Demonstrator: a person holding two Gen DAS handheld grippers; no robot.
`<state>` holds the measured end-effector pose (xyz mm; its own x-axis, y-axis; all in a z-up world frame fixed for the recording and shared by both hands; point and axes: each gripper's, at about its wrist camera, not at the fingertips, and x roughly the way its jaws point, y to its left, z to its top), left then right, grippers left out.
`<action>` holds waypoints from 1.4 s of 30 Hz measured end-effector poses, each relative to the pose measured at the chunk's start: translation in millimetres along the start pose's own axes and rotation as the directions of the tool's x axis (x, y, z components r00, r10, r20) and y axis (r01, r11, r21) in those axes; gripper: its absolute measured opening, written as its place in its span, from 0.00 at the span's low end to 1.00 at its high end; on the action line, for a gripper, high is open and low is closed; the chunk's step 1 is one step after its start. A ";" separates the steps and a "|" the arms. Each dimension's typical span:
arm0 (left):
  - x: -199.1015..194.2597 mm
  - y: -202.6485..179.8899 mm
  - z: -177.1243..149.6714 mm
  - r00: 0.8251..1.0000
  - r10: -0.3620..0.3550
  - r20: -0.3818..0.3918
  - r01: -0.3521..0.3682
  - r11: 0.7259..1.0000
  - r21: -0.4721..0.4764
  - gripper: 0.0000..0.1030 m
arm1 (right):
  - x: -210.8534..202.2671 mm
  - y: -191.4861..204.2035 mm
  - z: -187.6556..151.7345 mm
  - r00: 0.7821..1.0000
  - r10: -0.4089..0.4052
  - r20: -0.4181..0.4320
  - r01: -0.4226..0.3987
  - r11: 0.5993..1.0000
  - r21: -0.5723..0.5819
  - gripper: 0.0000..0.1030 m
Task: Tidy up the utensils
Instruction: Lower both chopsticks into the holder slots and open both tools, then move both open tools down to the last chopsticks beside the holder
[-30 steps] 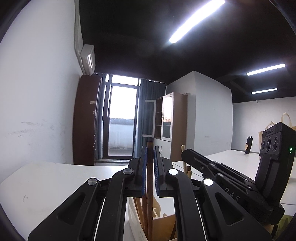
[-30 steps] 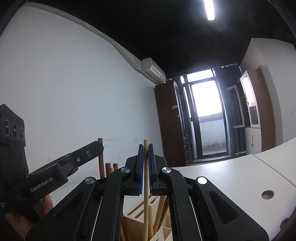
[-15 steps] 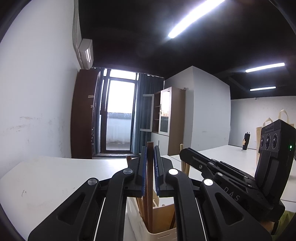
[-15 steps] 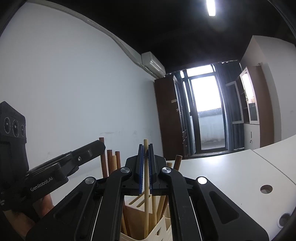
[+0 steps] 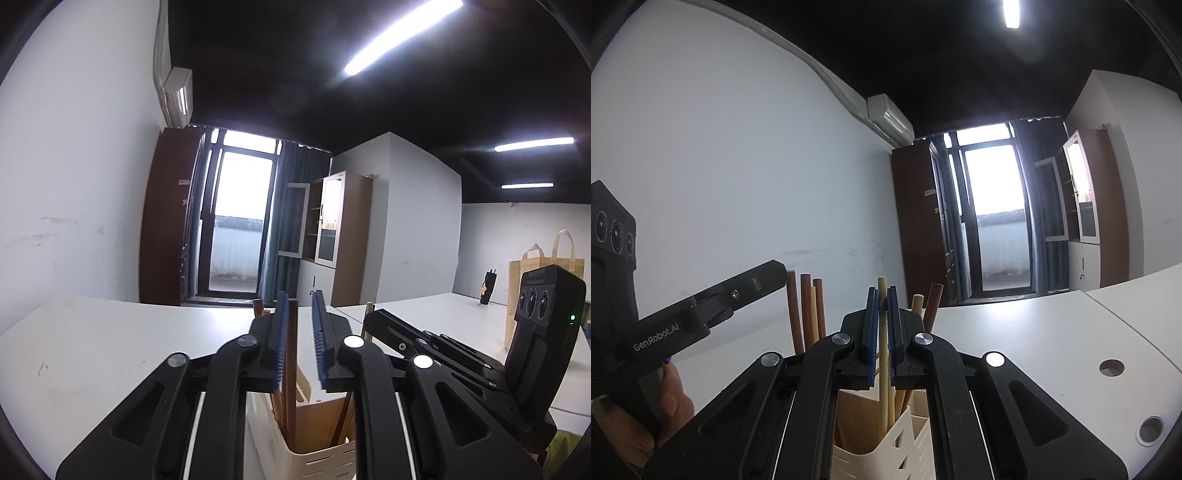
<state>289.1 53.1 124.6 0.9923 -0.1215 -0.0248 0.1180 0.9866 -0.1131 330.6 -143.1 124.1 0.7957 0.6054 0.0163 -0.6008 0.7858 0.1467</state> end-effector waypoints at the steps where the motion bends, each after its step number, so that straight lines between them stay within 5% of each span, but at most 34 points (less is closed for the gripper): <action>1: -2.0 0.5 0.3 1.000 0.004 0.006 -0.004 1.000 0.000 0.20 | -0.5 -1.8 0.2 1.000 -0.001 0.000 0.001 1.000 0.006 0.05; 8: -9.5 3.3 0.3 1.000 0.023 0.003 -0.023 1.000 -0.007 0.24 | -1.9 -9.7 -0.1 1.000 -0.020 -0.008 0.020 0.999 0.027 0.06; 11: -14.5 0.3 -0.4 1.000 0.028 -0.001 -0.028 1.000 -0.001 0.26 | -14.2 -9.7 -4.5 1.000 -0.026 -0.005 0.026 0.999 0.030 0.18; 26: -57.2 -13.2 0.1 0.996 0.088 -0.029 -0.087 0.996 0.017 0.36 | -50.6 3.2 0.3 0.999 -0.053 0.014 0.053 0.999 -0.004 0.29; 42: -101.9 -18.9 -13.9 0.976 0.151 -0.158 -0.147 0.989 0.032 0.56 | -80.2 15.3 -18.6 0.987 -0.087 -0.133 0.086 0.996 -0.017 0.45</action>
<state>185.2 45.4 115.5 0.9801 0.0127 -0.1983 -0.0284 0.9967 -0.0765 256.2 -177.3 106.6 0.8279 0.5461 -0.1280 -0.5317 0.8368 0.1308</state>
